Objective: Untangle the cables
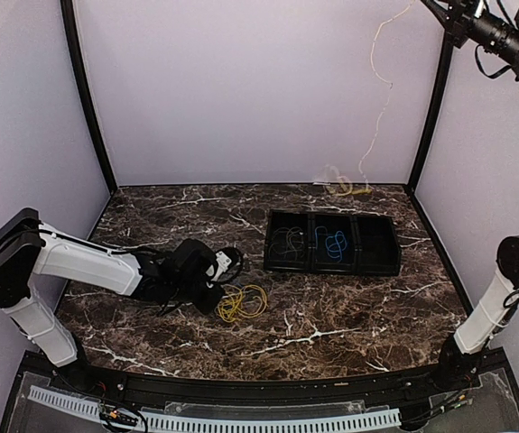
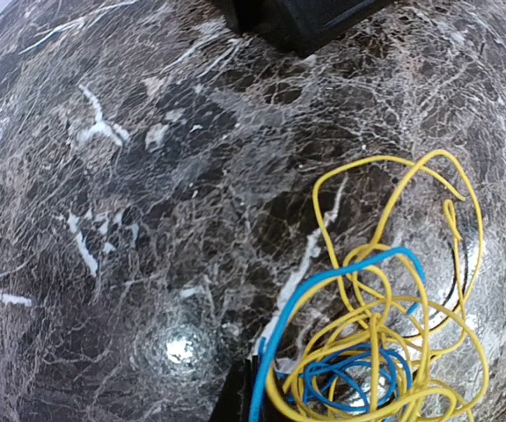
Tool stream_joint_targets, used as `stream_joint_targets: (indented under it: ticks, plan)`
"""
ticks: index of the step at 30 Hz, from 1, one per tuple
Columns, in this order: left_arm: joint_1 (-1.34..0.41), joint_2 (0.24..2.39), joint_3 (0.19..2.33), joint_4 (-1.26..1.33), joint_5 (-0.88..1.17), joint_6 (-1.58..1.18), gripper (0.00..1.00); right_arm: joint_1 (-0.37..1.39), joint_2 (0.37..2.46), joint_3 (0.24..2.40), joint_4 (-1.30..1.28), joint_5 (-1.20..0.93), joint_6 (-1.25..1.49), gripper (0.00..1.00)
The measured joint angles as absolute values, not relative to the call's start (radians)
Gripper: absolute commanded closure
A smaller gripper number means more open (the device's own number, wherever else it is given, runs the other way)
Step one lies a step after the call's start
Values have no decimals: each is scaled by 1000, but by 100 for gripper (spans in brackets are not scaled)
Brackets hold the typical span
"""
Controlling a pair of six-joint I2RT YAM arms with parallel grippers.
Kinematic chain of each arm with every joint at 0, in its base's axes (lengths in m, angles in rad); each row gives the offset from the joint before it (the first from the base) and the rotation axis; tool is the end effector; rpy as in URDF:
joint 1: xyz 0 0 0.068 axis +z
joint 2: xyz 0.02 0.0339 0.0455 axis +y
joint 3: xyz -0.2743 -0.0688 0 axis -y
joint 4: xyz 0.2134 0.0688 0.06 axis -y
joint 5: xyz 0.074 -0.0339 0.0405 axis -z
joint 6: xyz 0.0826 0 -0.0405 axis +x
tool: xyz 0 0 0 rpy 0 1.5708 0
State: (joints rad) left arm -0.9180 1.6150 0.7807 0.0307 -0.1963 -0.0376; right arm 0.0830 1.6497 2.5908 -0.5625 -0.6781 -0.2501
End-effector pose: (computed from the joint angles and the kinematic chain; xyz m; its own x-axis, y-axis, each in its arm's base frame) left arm 0.2117 -0.2504 0.1582 -0.4631 0.5450 -0.6989 0.6800 0.7243 0.1142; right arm 0.2422 0.0721 0.6459 0.5166 -0.1504 -0.8429 -0.5342 0.7127 -0.4546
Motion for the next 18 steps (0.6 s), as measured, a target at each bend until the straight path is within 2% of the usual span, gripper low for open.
stream_joint_targets:
  ticks: [10,12,14,16,18]
  plan:
    - [-918,1604,753,-30,-255,-170,100,38,1605,2391,-507,-609,-261,100]
    - [-918,1587,744,-36,-257,-187,96,22,1598,2337,-489,-601,-260,100]
    - [-918,1558,742,-42,-261,-203,85,7,1596,2295,-476,-596,-260,100]
    - [-918,1520,742,-42,-266,-220,70,-8,1596,2265,-470,-587,-260,100]
    - [-918,1489,742,-42,-273,-234,65,-17,1596,2248,-466,-579,-261,100]
